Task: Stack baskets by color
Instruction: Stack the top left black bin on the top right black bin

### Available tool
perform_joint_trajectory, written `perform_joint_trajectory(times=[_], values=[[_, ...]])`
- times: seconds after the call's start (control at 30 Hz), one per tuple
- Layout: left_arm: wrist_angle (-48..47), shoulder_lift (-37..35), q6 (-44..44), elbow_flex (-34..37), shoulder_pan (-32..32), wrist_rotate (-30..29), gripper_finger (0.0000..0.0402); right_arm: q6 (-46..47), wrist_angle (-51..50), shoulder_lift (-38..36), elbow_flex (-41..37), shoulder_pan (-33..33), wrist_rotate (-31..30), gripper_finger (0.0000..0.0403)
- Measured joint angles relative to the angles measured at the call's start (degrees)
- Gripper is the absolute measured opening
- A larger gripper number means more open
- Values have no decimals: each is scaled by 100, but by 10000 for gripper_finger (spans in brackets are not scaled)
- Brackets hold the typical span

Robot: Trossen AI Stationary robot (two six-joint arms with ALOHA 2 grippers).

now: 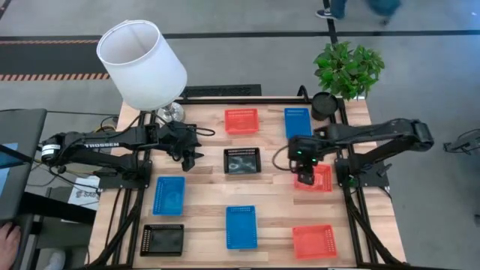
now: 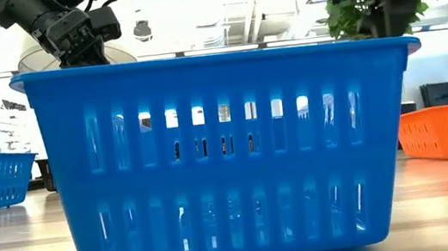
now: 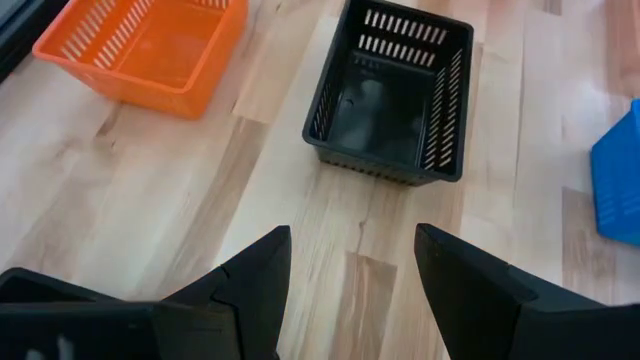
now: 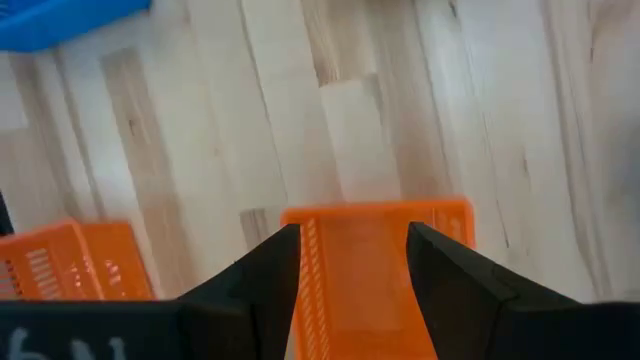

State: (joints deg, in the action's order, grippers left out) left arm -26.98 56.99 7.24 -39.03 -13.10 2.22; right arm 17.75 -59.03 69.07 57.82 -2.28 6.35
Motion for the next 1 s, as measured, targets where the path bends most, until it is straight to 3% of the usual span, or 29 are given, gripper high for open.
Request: perform_joint_trajectory(times=[0.2, 0.33, 0.47, 0.7, 1.0], values=[[-47, 0, 65, 0, 0, 296, 201, 483, 826, -571, -683, -391, -61, 205], [-271, 0, -25, 0, 148, 1097, 201, 418, 1732, -485, -850, -514, -62, 204], [-535, 0, -172, 0, 663, 1236, 201, 145, 2562, -206, -852, -579, -48, 204], [-597, 0, 280, 0, 2344, 1466, 201, 187, 3315, 125, -852, -597, -44, 204], [-367, 0, 1902, 2, 4781, 728, 201, -128, 3610, 484, -852, -586, -44, 204]])
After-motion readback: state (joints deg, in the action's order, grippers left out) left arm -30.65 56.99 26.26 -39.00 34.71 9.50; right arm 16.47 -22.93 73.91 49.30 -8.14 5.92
